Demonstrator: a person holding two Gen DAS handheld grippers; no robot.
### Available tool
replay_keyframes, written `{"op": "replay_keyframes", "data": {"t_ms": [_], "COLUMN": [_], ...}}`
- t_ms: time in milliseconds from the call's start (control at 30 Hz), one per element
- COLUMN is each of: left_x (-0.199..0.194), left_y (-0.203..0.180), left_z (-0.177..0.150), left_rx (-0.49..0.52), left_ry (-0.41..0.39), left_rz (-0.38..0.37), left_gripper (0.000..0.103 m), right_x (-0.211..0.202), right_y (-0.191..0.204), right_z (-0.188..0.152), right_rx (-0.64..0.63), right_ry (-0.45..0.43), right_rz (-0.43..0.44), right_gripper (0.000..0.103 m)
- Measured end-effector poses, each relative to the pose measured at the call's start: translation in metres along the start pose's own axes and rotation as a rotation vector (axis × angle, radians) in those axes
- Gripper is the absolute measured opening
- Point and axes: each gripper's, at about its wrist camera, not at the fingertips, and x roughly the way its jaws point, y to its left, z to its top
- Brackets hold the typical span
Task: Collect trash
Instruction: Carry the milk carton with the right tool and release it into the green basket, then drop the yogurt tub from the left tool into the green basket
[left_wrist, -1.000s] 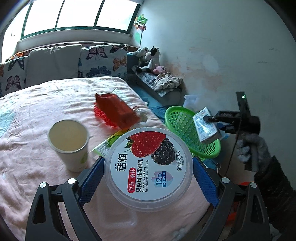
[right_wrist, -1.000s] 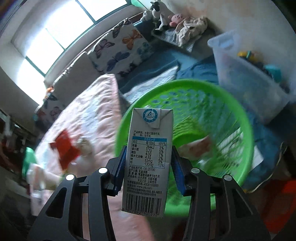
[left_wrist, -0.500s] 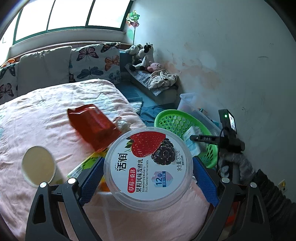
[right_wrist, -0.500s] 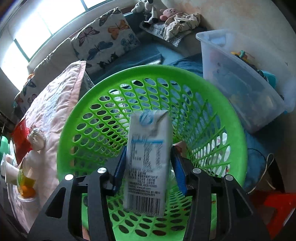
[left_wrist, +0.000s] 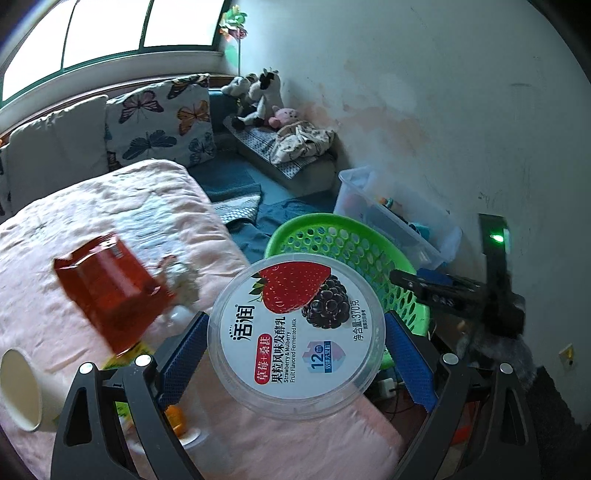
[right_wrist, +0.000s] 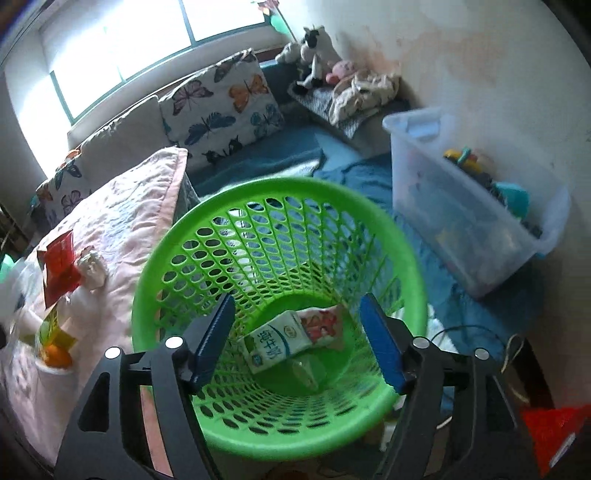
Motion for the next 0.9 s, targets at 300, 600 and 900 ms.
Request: {"op": "replay_keyframes", "data": {"t_ms": [300,600,900], "left_x": [0.042,0.079,0.101], "left_y": [-0.026,-0.042,-0.056], "left_z": [0.01,0.009,0.005], "left_rx": [0.021,0.019,0.024], "left_ry": [0.066,0.118,0.133], "left_rz": [-0.037,-0.053,-0.098], "left_gripper": [0.09,0.09,0.094], "right_x": [-0.035,-0.052,-0.056], "right_y": [-0.007,-0.016,-0.023], "right_z": [-0.015,-0.032,-0.045], "right_rx": [-0.019,-0.004,0.028], "right_ry": [-0.066,-0.096,-0.096], "right_rz": [-0.017,-0.031,-0.018], "right_gripper": [0.077,0.081,0.082]}}
